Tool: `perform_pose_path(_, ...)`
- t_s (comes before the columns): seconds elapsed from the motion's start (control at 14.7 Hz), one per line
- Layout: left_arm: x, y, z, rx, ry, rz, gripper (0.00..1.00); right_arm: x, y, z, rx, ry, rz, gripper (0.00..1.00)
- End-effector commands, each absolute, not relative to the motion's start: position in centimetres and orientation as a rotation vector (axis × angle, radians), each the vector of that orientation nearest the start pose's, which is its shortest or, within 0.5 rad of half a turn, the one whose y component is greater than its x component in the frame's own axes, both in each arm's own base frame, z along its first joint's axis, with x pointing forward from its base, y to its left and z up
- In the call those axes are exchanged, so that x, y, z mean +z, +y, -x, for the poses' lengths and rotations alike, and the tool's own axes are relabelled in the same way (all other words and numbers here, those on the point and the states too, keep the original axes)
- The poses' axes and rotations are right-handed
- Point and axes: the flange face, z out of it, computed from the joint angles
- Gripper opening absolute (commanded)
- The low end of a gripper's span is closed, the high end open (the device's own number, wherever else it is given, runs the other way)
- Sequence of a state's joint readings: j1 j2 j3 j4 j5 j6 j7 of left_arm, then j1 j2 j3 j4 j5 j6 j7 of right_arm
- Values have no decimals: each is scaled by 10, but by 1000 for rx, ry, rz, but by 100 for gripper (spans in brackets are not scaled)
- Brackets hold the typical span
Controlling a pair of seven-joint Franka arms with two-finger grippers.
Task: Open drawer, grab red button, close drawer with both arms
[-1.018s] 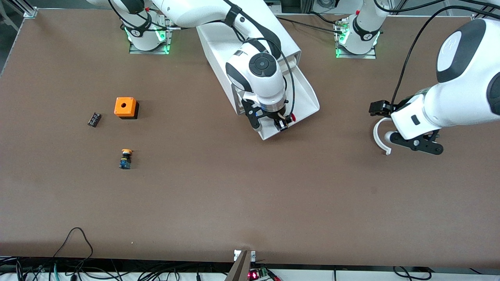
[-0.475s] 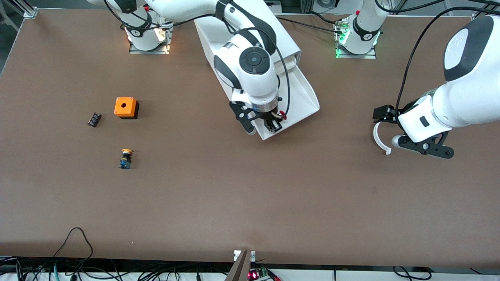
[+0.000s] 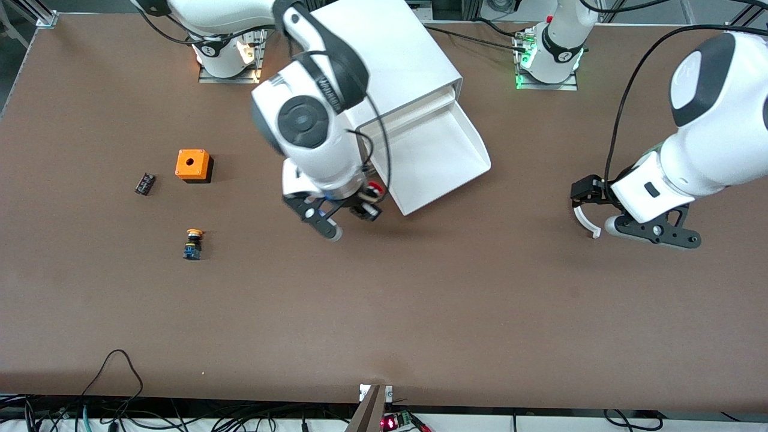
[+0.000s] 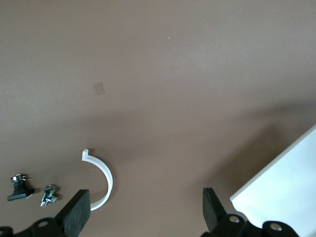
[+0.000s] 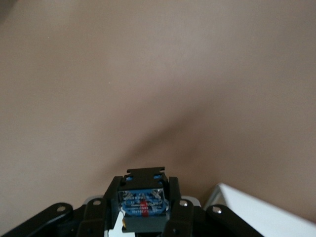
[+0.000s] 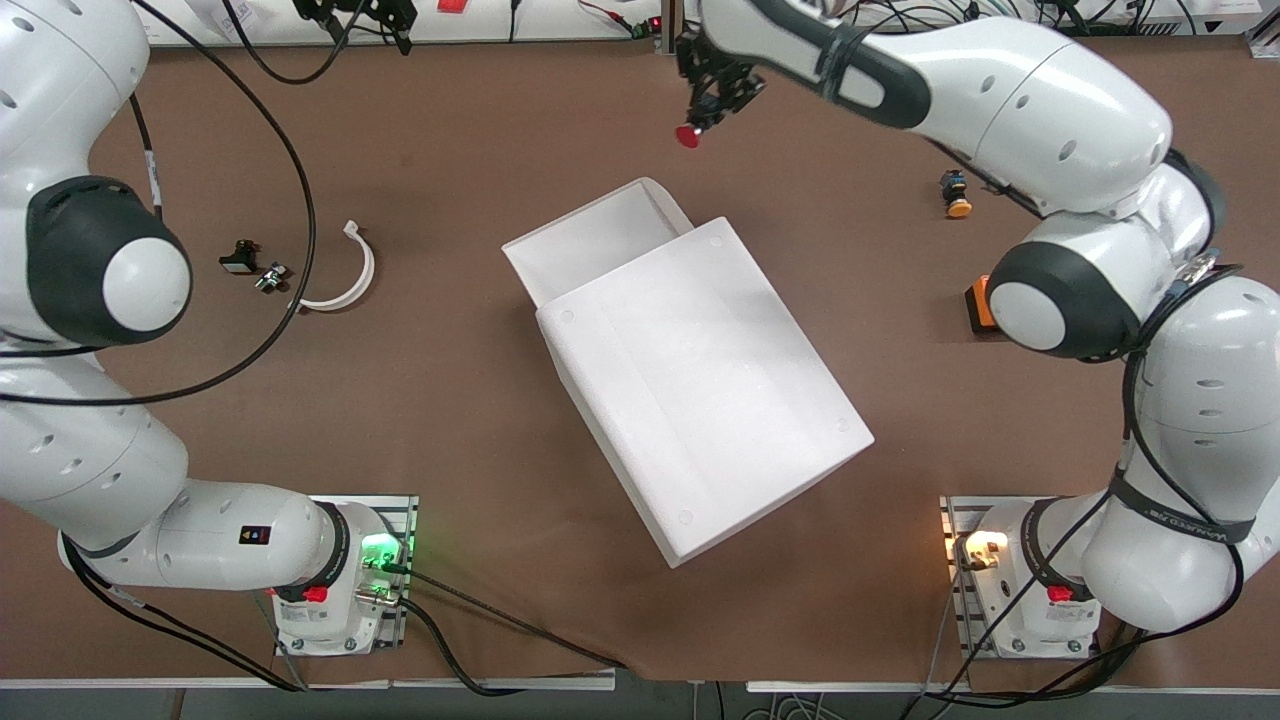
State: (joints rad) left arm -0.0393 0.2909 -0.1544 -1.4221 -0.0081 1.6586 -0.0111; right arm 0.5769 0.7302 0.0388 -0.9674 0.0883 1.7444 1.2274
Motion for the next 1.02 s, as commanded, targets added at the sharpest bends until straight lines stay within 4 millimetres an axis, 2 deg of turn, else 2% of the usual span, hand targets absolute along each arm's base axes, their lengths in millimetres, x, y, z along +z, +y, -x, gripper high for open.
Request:
perform_pose_path(0.0,515,-120,-609,16,142,3175,100,457,379,-639,177,721,2955,0)
perform_pose_path(0.27,461,-172,-605,3,-115,3192,100,436,317,-665,195,460,3062,0)
perform_pose_path(0.41,436,-194,-603,58,-232,3182,100,422,294,-672,207,315,3107,0)
perform_pose_path(0.61,403,-223,-600,106,-323,3168,100,375,245,-682,234,92,3148,0)
perform_pose_path(0.75,384,-258,-587,100,-394,3163,100,345,211,-682,214,-16,3138,0)
perform_pose_path(0.95,357,-302,-569,72,-599,3148,100,305,162,-683,180,-136,3122,0)
